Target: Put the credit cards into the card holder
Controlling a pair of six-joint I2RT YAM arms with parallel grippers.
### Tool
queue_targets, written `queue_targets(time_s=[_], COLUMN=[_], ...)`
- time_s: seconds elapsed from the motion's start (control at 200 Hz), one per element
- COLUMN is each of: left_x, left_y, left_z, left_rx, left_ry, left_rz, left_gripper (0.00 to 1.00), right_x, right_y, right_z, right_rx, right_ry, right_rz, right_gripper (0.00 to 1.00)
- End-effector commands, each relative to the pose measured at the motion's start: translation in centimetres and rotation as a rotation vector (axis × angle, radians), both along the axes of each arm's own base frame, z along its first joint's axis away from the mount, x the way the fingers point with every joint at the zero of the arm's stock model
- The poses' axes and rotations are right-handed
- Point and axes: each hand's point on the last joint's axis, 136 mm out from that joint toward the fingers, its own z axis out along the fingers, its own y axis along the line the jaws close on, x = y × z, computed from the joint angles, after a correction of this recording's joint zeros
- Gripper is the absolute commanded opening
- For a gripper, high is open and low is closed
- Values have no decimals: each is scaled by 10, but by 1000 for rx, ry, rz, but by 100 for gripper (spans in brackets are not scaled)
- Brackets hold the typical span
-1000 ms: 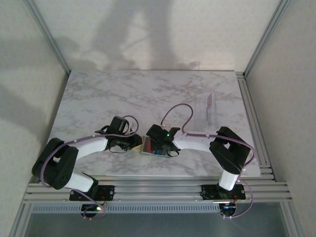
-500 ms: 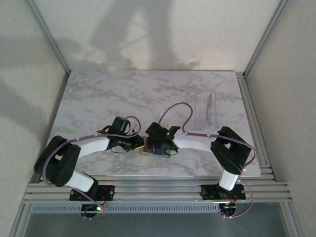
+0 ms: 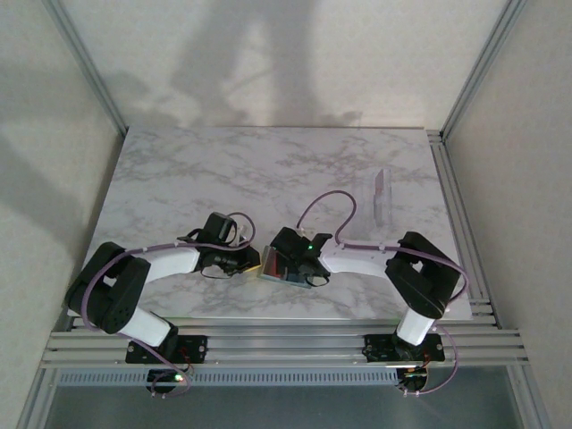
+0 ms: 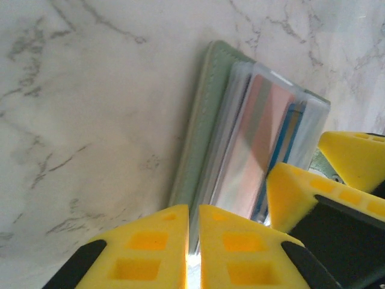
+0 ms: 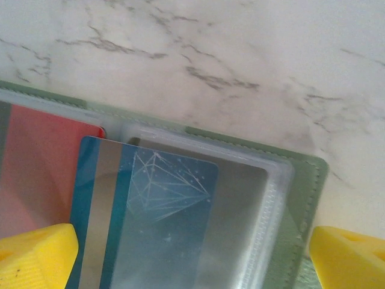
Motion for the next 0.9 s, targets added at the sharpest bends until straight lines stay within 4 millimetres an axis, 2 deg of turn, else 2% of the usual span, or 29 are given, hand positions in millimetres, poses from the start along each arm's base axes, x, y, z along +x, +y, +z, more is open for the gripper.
queue_targets(time_s=[0.0, 0.105, 0.29, 0.4, 0.636, 0.791, 0.891], left_x=[-6, -6, 0, 6, 18, 26, 22], left_y=[3, 1, -19, -29, -43, -43, -44], left_z=[-3, 2, 36, 45, 33, 35, 29], left_rx=[18, 2, -67, -107, -128, -116, -112], left_ry=[3, 0, -60, -85, -81, -114, -106], left_rz=[6, -1, -51, -60, -60, -39, -57], left_gripper=[12, 12, 13, 11, 8, 8, 8], right_x=[-3, -1, 4, 6, 11, 6, 1], right_y=[-23, -17, -7, -4, -3, -15, -23], right_z=[4, 10, 18, 22, 7, -7, -14], right_rx=[-69, -69, -27, -5, 27, 14, 3], right_ry=[-2, -7, -19, -37, -23, -3, 13], right_rz=[-21, -3, 2, -4, -28, -65, -82], right_gripper=[99, 99, 99, 99, 99, 99, 99])
